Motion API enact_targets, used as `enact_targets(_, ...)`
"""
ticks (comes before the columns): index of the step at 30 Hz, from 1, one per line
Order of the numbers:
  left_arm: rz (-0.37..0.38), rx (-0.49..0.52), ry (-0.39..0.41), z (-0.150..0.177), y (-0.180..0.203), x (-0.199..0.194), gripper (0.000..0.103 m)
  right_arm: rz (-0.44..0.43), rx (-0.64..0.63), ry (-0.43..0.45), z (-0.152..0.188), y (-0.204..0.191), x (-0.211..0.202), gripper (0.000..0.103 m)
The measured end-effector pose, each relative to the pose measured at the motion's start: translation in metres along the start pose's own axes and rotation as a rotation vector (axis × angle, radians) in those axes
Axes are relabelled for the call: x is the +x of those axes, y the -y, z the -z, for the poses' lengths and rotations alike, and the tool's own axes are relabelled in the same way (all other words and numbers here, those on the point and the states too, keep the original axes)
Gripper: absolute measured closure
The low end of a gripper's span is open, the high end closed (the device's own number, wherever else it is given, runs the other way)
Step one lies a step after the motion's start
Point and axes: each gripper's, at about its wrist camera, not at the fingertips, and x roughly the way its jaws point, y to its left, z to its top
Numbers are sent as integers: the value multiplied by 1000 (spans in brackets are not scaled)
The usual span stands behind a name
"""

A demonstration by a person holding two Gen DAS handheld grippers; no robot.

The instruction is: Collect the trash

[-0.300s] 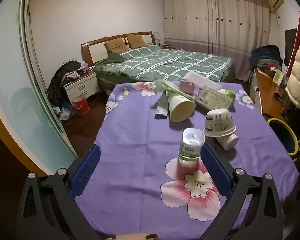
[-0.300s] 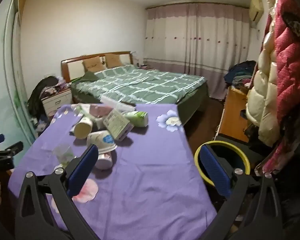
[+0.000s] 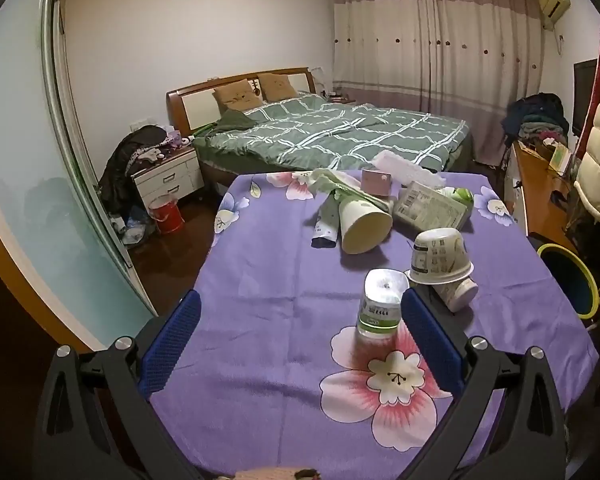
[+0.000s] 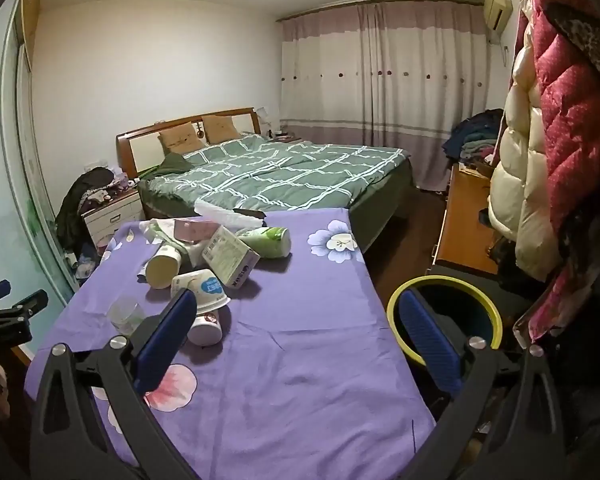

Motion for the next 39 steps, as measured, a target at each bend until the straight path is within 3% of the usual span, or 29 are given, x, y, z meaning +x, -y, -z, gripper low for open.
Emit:
enact_targets(8,11,-21,-33,-1,-1,15,4,-16,22,-26,3,5,15,6)
enact_targets(39,-2,-43,6,7,-13,1,5,-31,12,-5,4,-3,9,6)
